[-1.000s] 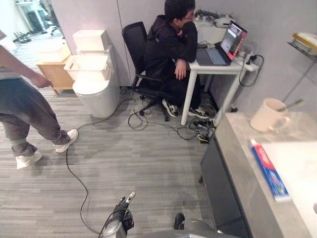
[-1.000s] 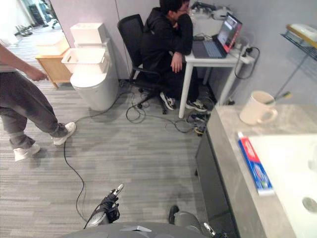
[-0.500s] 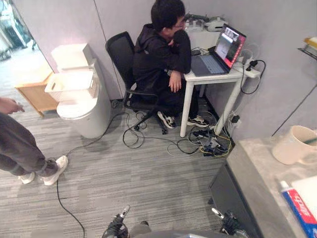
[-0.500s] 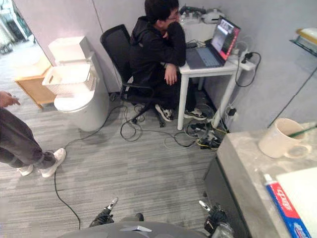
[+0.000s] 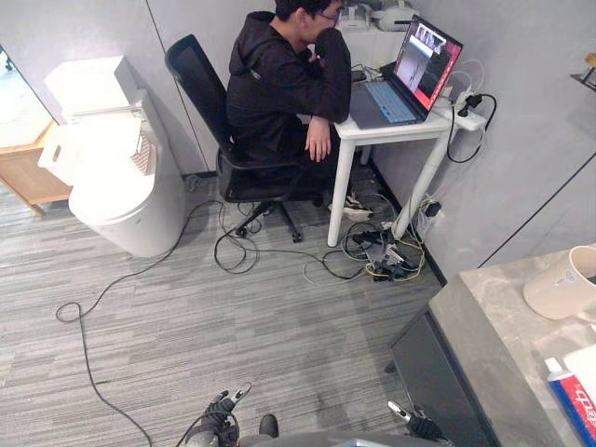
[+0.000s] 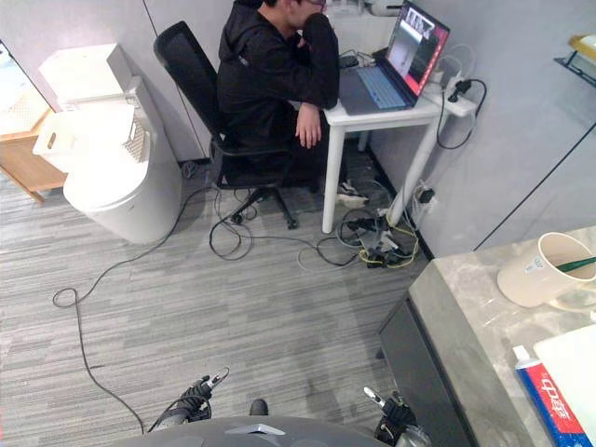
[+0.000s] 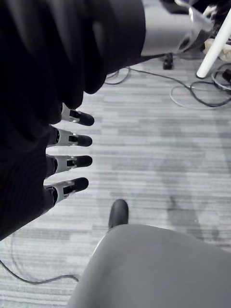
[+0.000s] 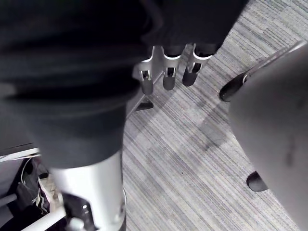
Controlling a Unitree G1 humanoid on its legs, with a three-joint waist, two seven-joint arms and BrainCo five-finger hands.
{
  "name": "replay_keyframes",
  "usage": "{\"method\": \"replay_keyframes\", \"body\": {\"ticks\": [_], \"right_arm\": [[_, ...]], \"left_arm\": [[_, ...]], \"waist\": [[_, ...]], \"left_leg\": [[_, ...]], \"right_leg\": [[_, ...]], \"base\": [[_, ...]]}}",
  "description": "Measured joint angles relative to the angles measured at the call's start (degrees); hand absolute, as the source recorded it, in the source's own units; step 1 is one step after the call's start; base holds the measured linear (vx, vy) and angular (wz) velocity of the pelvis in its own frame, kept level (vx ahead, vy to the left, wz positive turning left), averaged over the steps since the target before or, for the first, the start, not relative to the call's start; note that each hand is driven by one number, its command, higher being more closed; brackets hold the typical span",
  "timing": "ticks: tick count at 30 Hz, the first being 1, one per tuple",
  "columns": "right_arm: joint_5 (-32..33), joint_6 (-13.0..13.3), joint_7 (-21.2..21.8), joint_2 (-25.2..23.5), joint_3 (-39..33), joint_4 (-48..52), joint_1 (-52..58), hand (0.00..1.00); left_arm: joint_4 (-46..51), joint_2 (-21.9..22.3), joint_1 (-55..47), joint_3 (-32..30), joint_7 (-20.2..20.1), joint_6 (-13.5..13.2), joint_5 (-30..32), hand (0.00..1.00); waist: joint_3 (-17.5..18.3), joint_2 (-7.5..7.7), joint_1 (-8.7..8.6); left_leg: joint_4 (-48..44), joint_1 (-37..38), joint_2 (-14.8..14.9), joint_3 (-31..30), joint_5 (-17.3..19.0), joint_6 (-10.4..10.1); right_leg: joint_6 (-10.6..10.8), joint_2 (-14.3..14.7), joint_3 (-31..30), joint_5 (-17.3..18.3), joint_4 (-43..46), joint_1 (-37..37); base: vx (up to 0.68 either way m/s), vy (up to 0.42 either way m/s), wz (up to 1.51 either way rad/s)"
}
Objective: Organize washtable
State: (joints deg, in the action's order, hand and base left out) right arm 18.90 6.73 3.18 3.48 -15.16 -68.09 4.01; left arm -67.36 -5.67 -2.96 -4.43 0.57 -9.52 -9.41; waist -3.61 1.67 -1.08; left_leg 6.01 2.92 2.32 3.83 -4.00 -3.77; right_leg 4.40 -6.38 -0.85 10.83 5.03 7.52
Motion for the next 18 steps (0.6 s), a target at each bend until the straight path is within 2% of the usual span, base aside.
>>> {"method": "replay_keyframes", "body": {"ticks": [8,12,14,16,18], "right_arm": [[-0.1,-0.9,2.4,0.5,2.4,0.0,-0.4,0.0],[-0.3,-0.9,2.7,0.5,2.7,0.0,-0.4,0.0],[0.1,-0.8,3.1,0.4,2.3,0.1,-0.6,0.0],[0.3,-0.8,3.1,0.4,1.2,0.0,-0.3,0.0],[2.9,-0.7,3.2,0.3,-0.5,0.0,-0.3,0.0]], "left_arm": [[0.1,-0.1,0.6,0.0,-0.6,0.5,2.6,0.0],[0.1,-0.6,0.6,0.0,-0.7,0.5,3.3,0.0],[0.2,-1.1,0.7,-0.1,-1.1,0.5,3.7,0.0],[0.2,-1.7,1.0,0.0,-1.1,0.4,3.8,0.0],[0.2,-2.5,1.2,-0.1,-1.1,0.4,4.0,0.0]], "waist": [[-0.4,0.41,0.03],[0.6,1.23,0.22],[0.8,0.99,0.09],[0.3,1.66,-0.13],[0.0,1.7,-0.22]], "left_leg": [[0.0,-0.6,0.1,0.6,0.3,-0.2],[-0.6,-3.0,0.1,4.1,1.4,0.4],[-0.6,-4.6,-0.1,6.5,1.8,0.7],[-0.7,-5.4,-0.6,8.8,2.1,1.3],[-3.3,-6.9,0.1,13.1,3.9,2.3]], "right_leg": [[0.1,0.0,-0.5,0.0,0.0,-1.0],[0.7,-0.2,-4.4,0.4,0.1,-5.3],[1.6,-0.5,-7.0,-0.3,0.3,-8.5],[2.0,-1.0,-9.7,-1.4,0.4,-10.5],[3.3,-0.5,-13.8,-4.8,0.2,-13.5]], "base": [[-0.04,0.021,-0.03],[0.04,0.035,-0.46],[0.1,0.056,-0.74],[0.13,0.06,-0.71],[0.17,0.081,-1.01]]}}
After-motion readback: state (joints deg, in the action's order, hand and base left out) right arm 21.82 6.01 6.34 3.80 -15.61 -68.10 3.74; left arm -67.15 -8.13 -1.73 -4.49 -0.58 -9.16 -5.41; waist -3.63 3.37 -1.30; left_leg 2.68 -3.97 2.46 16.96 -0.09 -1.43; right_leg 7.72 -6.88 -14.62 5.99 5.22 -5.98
